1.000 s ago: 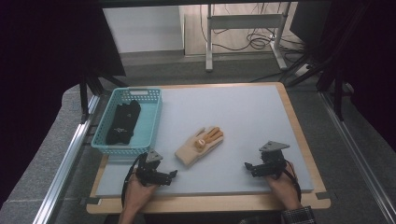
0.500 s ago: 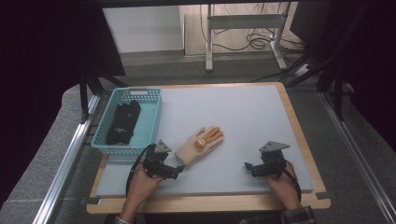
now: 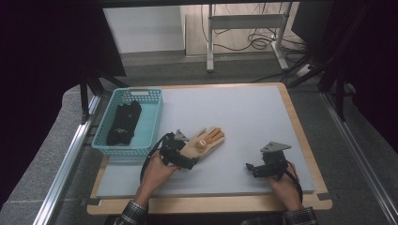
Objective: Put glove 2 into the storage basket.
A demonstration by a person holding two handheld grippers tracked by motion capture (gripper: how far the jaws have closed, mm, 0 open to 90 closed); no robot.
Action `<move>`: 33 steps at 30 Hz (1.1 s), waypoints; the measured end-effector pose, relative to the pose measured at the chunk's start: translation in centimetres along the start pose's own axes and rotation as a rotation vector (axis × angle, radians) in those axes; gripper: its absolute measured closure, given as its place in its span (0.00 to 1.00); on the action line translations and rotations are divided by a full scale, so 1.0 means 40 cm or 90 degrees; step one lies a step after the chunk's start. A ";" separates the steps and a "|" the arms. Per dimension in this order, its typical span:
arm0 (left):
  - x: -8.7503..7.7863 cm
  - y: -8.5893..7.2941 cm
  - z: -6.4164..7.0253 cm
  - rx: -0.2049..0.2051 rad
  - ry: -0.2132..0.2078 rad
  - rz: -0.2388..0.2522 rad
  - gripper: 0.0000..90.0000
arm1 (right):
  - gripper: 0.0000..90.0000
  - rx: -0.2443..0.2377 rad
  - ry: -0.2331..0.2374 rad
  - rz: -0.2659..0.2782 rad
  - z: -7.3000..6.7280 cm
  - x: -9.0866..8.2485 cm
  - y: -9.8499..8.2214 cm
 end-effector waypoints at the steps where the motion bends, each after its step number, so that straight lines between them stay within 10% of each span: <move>1: 0.000 0.000 0.000 0.000 0.000 0.000 0.03 | 0.06 0.000 0.000 0.000 0.000 0.000 0.000; 13: 0.049 0.098 -0.016 0.009 0.000 -0.064 0.04 | 0.06 0.000 0.000 0.000 0.000 0.000 0.000; 24: 0.125 0.088 -0.010 0.021 -0.013 -0.128 0.08 | 0.07 0.000 0.000 0.000 0.000 0.000 0.000; 33: 0.110 0.087 0.008 0.029 0.013 -0.122 0.42 | 0.07 -0.001 0.000 0.000 0.000 0.000 0.000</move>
Point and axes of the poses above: each handheld gripper's, and its own axes: x roughly forward along the jaws, y roughly out of its top, z roughly to its right, the point moved 10 cm from there along x, roughly forward along the jaws, and after that the axes turned 15 degrees about -z, right-handed, at the moved point
